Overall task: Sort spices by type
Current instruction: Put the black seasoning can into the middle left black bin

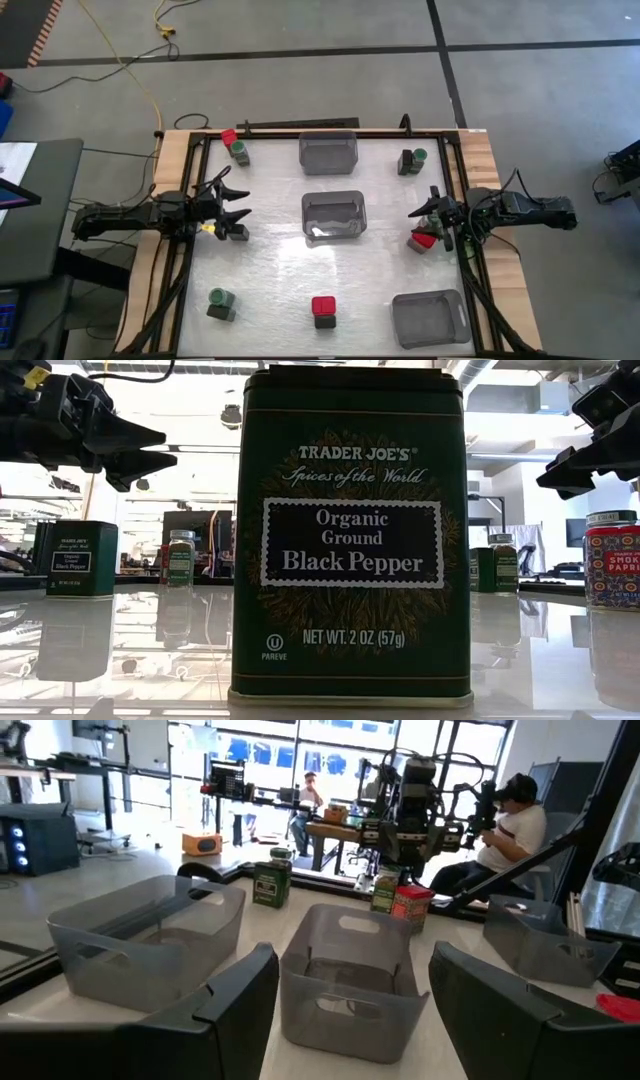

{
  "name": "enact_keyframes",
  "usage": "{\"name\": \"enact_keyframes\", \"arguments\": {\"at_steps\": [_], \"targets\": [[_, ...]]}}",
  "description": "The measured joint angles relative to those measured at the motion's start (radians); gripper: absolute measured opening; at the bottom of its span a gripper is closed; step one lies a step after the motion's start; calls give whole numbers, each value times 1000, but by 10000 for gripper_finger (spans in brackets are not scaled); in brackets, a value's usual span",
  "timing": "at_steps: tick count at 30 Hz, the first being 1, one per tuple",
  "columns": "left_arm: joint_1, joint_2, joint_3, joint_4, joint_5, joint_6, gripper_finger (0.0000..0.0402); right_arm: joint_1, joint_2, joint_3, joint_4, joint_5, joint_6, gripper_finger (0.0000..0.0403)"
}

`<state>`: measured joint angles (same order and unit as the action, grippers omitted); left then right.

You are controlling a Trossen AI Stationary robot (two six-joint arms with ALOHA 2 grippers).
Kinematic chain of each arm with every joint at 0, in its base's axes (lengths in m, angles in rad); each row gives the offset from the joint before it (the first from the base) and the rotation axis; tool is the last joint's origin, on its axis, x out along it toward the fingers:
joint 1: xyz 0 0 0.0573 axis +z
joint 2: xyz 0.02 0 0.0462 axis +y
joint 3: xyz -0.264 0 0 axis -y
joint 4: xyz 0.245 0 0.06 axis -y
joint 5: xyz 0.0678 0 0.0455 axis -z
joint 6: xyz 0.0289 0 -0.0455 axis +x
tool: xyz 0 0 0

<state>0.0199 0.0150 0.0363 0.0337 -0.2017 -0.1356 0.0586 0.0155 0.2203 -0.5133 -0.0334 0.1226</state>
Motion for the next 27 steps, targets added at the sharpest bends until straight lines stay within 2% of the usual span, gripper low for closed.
{"name": "enact_keyframes", "arguments": {"at_steps": [3,7,13,22,27], "targets": [[0,0,0,19,-60,0,254,0,0,0,0,0,0,249],[7,0,0,26,-134,-44,280,0,0,0,0,0,0,249],[9,0,0,30,-142,-113,309,0,0,0,0,0,0,249],[9,0,0,30,-140,-156,311,0,0,0,0,0,0,249],[9,0,0,34,-139,-241,311,0,0,0,0,0,0,249]]}}
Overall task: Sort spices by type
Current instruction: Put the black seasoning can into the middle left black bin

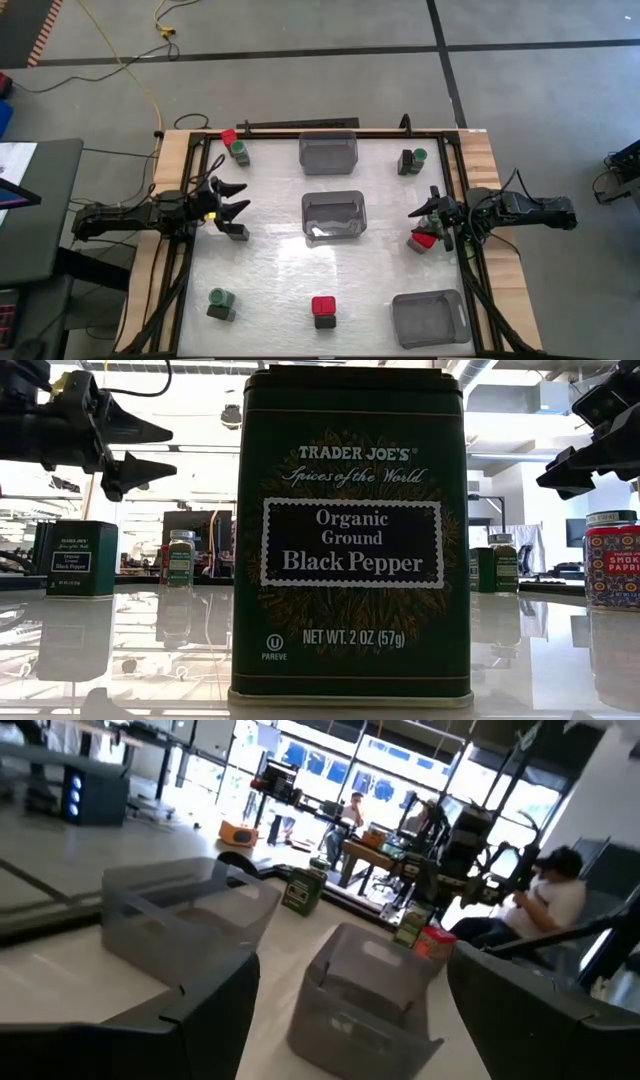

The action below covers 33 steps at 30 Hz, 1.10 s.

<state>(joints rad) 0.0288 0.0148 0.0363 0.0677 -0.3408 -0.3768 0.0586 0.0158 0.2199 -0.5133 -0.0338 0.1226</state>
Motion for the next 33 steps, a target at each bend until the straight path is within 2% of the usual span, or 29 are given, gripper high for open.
{"name": "enact_keyframes", "arguments": {"at_steps": [9,15,20,24,26,30,33], "targets": [[1,0,18,-5,-31,-112,311,0,0,0,0,0,0,249],[1,33,137,-66,-80,-101,302,0,0,0,0,0,0,249],[1,103,268,-165,-71,-54,287,0,0,0,0,0,0,249],[1,190,430,-317,-64,-63,277,0,0,0,0,0,0,249],[1,248,522,-409,-64,-15,273,0,0,0,0,0,0,249],[4,398,689,-618,-66,103,269,0,0,0,0,0,0,249],[16,531,801,-786,-52,119,268,0,0,0,0,0,0,249]]}}
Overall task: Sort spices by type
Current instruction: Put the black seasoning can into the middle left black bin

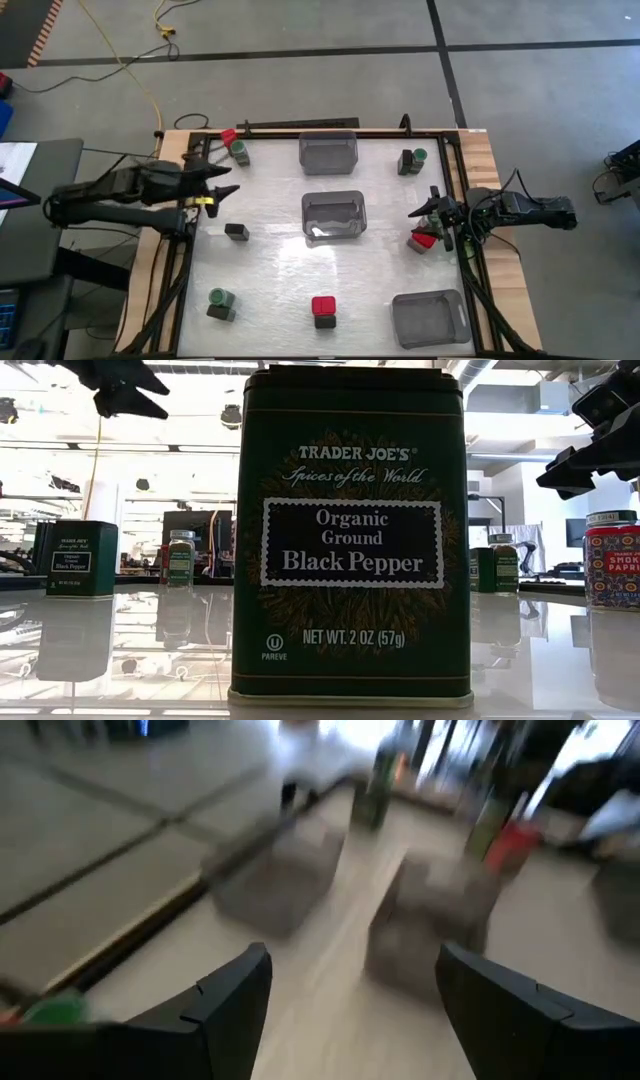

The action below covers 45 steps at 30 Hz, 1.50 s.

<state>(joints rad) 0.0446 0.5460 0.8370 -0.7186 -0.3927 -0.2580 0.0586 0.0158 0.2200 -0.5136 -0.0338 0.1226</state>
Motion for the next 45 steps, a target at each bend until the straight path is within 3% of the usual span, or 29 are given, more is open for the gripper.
{"name": "enact_keyframes", "arguments": {"at_steps": [7,16,24,45], "targets": [[10,259,142,-261,195,63,268,0,0,0,0,0,0,249],[10,446,138,-404,270,176,268,0,0,0,0,0,0,249],[-6,501,123,-419,312,308,268,0,0,0,0,0,0,249],[-61,500,-103,-288,362,252,268,0,0,0,0,0,0,249]]}}
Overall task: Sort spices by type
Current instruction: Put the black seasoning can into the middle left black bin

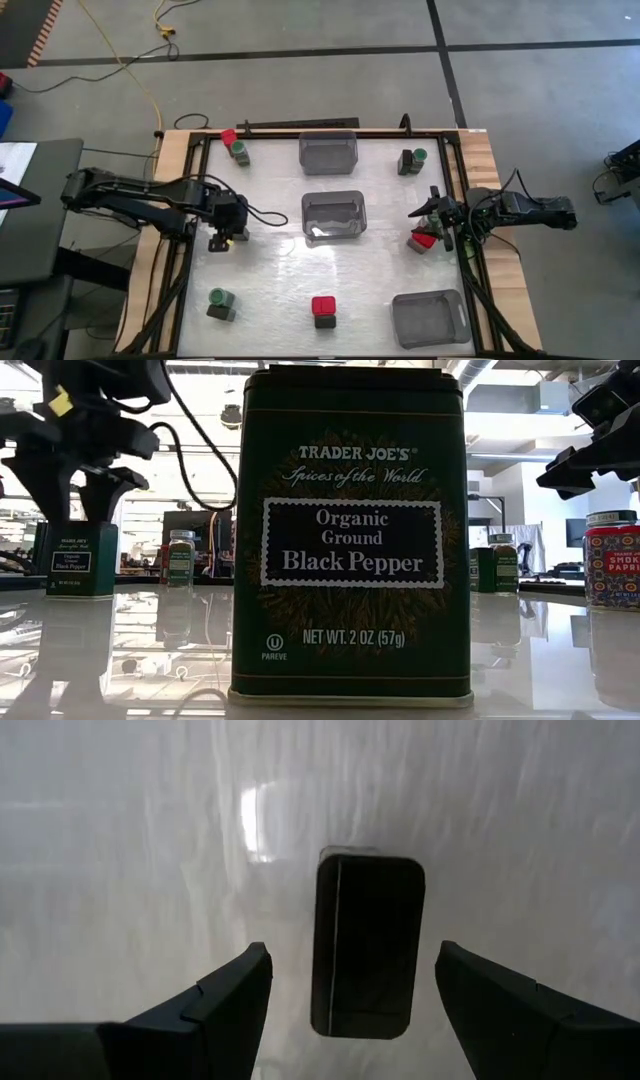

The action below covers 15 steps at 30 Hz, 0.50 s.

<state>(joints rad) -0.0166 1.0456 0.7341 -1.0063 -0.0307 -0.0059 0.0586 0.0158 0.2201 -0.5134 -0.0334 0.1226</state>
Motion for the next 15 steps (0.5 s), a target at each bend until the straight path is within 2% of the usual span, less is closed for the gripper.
{"name": "enact_keyframes", "arguments": {"at_steps": [7,15], "targets": [[0,2,2,3,0,1,257,0,0,0,0,0,0,249],[0,2,2,3,0,1,200,0,0,0,0,0,0,249]]}}
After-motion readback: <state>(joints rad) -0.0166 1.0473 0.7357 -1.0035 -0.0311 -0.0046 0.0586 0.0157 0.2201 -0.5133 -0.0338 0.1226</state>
